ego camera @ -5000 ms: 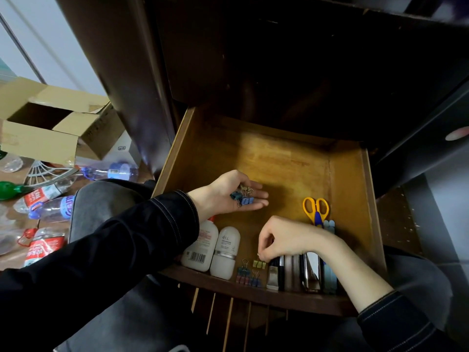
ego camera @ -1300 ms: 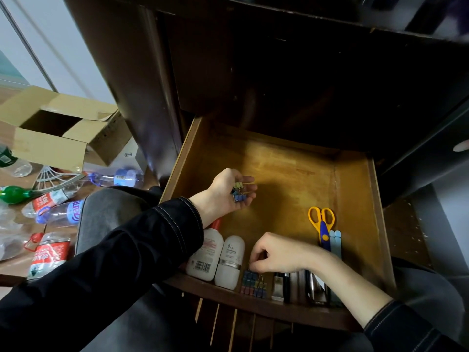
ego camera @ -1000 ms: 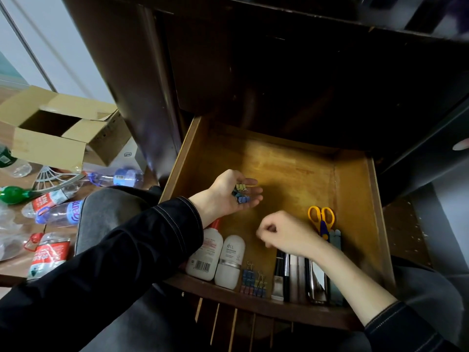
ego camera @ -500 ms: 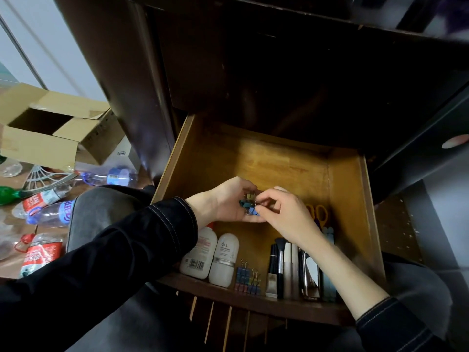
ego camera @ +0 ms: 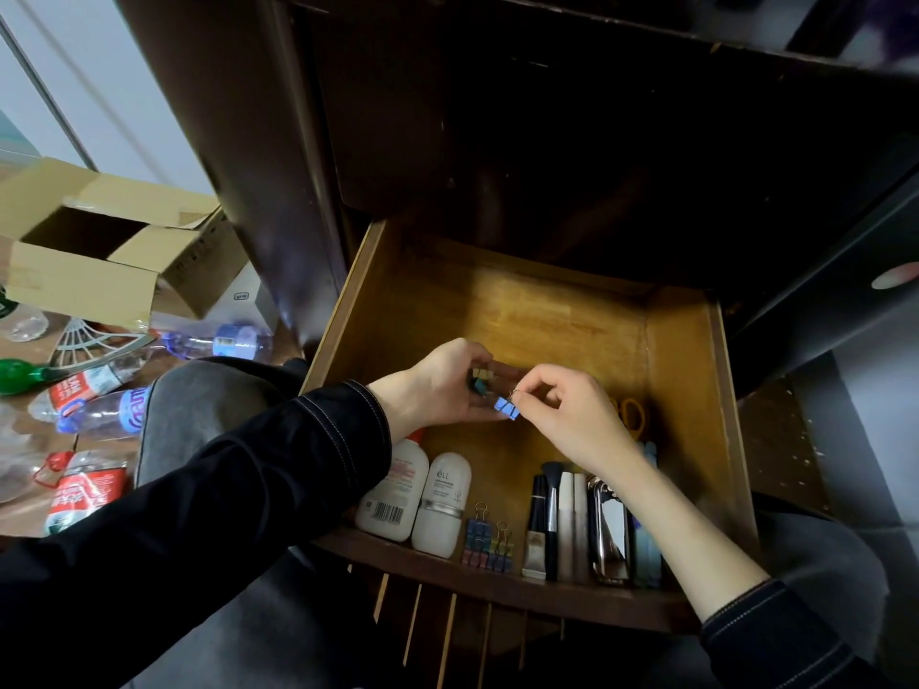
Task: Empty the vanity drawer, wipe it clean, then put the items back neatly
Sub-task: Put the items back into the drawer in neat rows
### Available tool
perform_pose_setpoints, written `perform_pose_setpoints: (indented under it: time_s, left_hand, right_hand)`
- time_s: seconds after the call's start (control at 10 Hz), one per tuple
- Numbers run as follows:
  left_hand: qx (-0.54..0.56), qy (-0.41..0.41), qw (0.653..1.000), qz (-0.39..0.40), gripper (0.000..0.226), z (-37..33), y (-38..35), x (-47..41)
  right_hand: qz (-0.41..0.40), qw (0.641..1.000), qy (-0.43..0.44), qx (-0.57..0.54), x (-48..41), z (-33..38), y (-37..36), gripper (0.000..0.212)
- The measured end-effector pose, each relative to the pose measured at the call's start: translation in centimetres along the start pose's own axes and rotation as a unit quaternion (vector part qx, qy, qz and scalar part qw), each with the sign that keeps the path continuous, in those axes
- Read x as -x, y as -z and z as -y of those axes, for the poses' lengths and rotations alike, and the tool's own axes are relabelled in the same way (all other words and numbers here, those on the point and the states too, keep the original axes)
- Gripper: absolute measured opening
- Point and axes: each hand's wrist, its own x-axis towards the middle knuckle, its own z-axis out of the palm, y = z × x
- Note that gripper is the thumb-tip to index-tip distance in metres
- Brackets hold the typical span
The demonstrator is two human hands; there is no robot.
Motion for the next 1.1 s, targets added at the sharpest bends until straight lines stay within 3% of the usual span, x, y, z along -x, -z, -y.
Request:
perform_pose_setpoints:
  time_s: [0.1, 0.2, 0.3, 0.4, 1.1]
  left_hand:
    - [0.007, -0.024, 0.999, -0.034, 0.036, -0.3, 0.4, -0.2]
    - [0.006, -0.017, 1.0, -0.024, 0.037, -0.3, 0.3, 0.0]
    - [-0.017, -0.003, 1.0, -0.005, 0.04, -0.2, 0.0, 0.1]
    - [-0.029, -0.003, 1.0, 0.001, 0.041, -0.2, 0.1, 0.1]
    - [-0.043, -0.011, 0.999, 0.004, 0.041, -0.1, 0.1, 0.1]
  right_hand:
    - [0.049, 0.998, -0.026, 0.028, 0.1, -0.2, 0.2, 0.016]
    - [0.189, 0.971, -0.072, 0.126, 0.3, -0.4, -0.2, 0.011]
    - [0.291, 0.943, -0.085, 0.137, 0.6, -0.8, -0.5, 0.008]
    - [0.345, 0.927, -0.084, 0.119, 0.7, -0.8, -0.4, 0.007]
    - [0.422, 0.899, -0.046, 0.107, 1.0, -1.4, -1.3, 0.008]
